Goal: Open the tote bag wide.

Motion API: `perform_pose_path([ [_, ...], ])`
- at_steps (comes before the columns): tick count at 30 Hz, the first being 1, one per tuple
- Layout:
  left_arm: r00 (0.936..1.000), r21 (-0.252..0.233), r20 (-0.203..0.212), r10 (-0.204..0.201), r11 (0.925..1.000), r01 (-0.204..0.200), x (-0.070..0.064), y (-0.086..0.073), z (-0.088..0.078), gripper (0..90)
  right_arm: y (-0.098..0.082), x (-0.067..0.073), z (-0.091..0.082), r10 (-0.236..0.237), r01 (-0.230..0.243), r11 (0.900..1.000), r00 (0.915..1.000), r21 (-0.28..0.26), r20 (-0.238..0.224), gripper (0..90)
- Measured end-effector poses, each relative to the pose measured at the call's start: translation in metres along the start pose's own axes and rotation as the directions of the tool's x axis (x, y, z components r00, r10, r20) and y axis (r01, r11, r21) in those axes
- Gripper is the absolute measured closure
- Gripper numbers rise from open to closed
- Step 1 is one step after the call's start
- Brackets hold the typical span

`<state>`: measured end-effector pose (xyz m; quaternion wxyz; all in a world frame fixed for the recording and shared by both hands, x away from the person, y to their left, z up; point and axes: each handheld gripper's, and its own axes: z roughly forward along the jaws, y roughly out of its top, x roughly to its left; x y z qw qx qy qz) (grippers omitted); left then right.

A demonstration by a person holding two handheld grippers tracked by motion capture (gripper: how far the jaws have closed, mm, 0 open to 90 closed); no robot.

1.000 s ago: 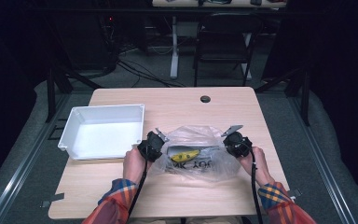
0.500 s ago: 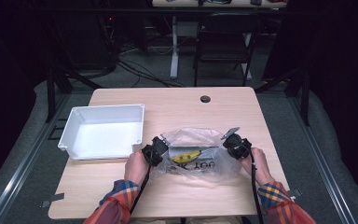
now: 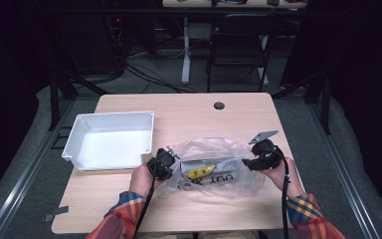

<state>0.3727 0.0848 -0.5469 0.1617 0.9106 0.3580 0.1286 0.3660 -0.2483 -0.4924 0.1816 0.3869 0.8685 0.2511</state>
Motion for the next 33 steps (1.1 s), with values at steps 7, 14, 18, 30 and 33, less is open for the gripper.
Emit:
perform_pose_path([
  [7,0.9998,0.000,0.019,-0.008,1.0000,0.008,0.001,-0.001,-0.001,80.5,0.000,0.032,-0.017,-0.095,0.092,0.993,0.9945,-0.070,-0.043,51.5],
  [14,0.9996,-0.001,0.028,-0.006,1.0000,0.006,0.000,-0.001,0.000,80.5,-0.009,0.040,0.016,-0.126,0.128,0.990,0.9911,0.055,-0.044,56.5],
  [18,0.9993,-0.004,0.036,-0.012,0.9999,0.012,0.000,-0.001,0.002,80.7,-0.014,0.037,0.027,-0.135,0.137,0.986,0.9903,0.093,-0.033,75.4],
  [30,0.9999,0.000,0.005,-0.016,0.9999,0.016,0.006,-0.002,0.005,82.3,-0.027,0.036,0.038,-0.134,0.145,0.977,0.9875,0.155,-0.083,90.0],
  [33,0.9997,0.000,-0.024,-0.007,1.0000,0.007,0.005,-0.001,0.007,82.3,-0.031,0.037,0.036,-0.133,0.150,0.974,0.9857,0.172,-0.103,90.0],
])
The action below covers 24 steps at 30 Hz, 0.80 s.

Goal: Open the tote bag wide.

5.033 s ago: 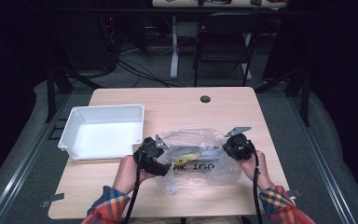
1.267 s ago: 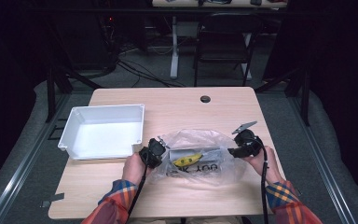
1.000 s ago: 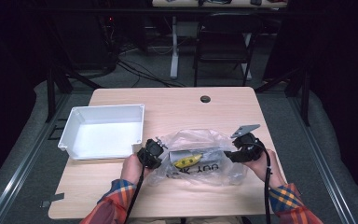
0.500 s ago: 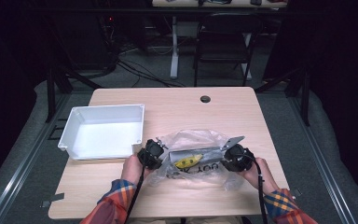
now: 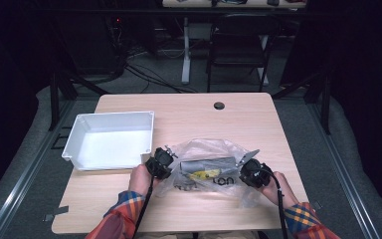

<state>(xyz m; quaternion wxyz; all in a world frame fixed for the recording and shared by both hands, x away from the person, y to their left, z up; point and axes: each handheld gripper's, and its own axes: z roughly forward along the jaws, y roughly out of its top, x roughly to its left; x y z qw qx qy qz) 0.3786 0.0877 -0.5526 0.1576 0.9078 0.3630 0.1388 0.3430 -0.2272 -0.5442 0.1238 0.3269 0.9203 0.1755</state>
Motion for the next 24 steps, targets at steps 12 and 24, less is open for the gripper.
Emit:
perform_pose_path([
  [12,0.9924,0.006,-0.110,0.055,0.9985,-0.054,-0.003,0.006,0.004,81.1,-0.014,-0.003,-0.004,0.002,0.001,0.996,0.9995,0.090,-0.032,90.0],
  [24,0.9994,-0.055,-0.034,0.004,0.9985,-0.005,0.004,0.001,-0.029,52.7,-0.006,-0.004,-0.028,0.005,-0.012,0.998,0.9939,-0.059,-0.110,62.9],
])
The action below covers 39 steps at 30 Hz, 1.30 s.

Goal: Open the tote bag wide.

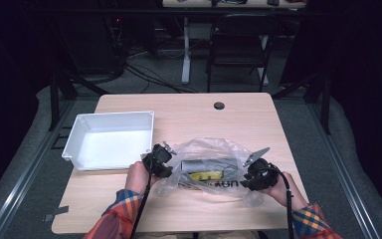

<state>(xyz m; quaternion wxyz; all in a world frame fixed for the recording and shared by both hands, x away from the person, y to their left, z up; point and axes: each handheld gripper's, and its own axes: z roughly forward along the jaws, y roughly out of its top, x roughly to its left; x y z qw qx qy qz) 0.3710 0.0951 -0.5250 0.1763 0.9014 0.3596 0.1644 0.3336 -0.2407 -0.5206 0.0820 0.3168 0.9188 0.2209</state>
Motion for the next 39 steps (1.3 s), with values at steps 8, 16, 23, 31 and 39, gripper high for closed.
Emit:
perform_pose_path([
  [8,0.9995,-0.074,0.031,0.002,0.9973,0.001,0.002,-0.002,-0.032,41.1,0.009,0.006,-0.021,-0.010,0.010,0.994,0.9999,-0.110,-0.003,55.4],
  [16,0.9877,-0.172,0.101,0.120,0.9798,-0.101,-0.029,-0.003,-0.054,36.6,0.021,-0.001,-0.022,0.047,-0.031,0.985,0.9947,-0.168,0.091,56.2],
  [23,0.9645,-0.048,0.105,0.242,0.9700,-0.238,-0.047,-0.011,-0.020,62.4,0.028,-0.015,0.004,0.068,-0.056,0.993,0.9901,-0.102,0.122,82.8],
  [31,0.9740,0.023,0.101,0.203,0.9782,-0.206,-0.036,-0.015,-0.001,64.7,0.037,-0.027,0.021,0.101,-0.080,0.990,0.9777,-0.117,0.184,90.0],
  [39,0.9785,0.046,0.128,0.161,0.9846,-0.168,-0.025,-0.015,0.012,58.8,0.041,-0.042,0.045,0.136,-0.123,0.989,0.9743,-0.083,0.179,88.7],
])
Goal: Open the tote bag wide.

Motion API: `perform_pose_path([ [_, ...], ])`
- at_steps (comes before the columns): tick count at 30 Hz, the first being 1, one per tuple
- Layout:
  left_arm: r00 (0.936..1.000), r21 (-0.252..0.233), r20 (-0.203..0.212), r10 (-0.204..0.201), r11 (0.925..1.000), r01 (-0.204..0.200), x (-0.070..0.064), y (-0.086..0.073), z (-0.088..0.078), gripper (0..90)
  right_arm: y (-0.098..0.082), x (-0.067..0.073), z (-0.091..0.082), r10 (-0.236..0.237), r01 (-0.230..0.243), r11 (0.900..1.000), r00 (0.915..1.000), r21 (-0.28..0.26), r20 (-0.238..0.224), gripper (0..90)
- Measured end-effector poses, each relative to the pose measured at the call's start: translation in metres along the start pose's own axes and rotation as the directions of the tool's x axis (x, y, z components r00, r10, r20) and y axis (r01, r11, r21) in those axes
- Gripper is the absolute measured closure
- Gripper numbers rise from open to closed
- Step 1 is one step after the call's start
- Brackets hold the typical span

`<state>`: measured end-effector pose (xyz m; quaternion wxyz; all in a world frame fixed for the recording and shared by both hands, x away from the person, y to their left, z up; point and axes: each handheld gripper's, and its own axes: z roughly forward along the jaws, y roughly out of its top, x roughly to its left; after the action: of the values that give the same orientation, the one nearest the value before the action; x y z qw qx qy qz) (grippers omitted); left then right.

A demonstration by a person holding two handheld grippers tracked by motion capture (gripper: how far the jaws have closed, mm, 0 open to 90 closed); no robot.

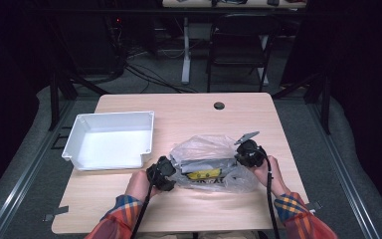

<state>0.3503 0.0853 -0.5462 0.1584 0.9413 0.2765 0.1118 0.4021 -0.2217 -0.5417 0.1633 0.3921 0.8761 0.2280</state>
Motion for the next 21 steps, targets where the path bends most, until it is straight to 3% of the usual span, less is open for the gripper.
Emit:
perform_pose_path([
  [4,0.9997,-0.001,0.019,-0.015,0.9999,0.015,0.004,-0.001,0.003,57.2,-0.003,0.001,0.005,-0.021,0.021,0.999,0.9998,0.042,0.000,86.8],
  [5,0.9997,0.001,0.020,-0.013,0.9999,0.013,0.005,-0.002,0.004,56.1,-0.004,0.001,0.005,-0.011,0.011,1.000,0.9999,0.026,-0.003,86.7],
  [7,0.9992,0.001,0.038,-0.014,0.9999,0.014,0.007,-0.003,0.002,53.5,-0.005,0.001,0.002,-0.036,0.036,0.998,0.9994,0.049,-0.005,86.3],
  [10,0.9976,-0.024,0.055,-0.041,0.9988,0.042,0.012,-0.005,-0.010,48.3,-0.007,0.002,0.002,-0.017,0.017,1.000,0.9998,0.022,-0.008,86.4],
  [13,0.9962,-0.059,0.062,-0.061,0.9961,0.065,0.014,-0.006,-0.023,44.9,-0.007,0.000,-0.001,-0.033,0.033,0.999,0.9995,0.041,-0.004,86.6],
  [16,0.9933,-0.101,0.086,-0.077,0.9912,0.085,0.016,-0.004,-0.037,42.4,-0.009,-0.001,-0.002,-0.016,0.017,0.999,0.9998,0.032,-0.007,86.7],
  [19,0.9944,-0.141,0.073,-0.076,0.9863,0.086,0.015,-0.001,-0.049,42.3,-0.011,0.000,-0.003,0.004,-0.004,1.000,1.0000,0.011,-0.003,86.8],
  [20,0.9949,-0.152,0.063,-0.079,0.9845,0.088,0.014,0.000,-0.051,42.4,-0.010,-0.002,-0.006,-0.017,0.017,0.999,0.9999,0.035,-0.003,86.8],
  [21,0.9949,-0.161,0.056,-0.083,0.9827,0.091,0.015,0.001,-0.053,42.3,-0.010,-0.001,-0.006,-0.008,0.008,1.000,1.0000,0.028,-0.004,86.8],
])
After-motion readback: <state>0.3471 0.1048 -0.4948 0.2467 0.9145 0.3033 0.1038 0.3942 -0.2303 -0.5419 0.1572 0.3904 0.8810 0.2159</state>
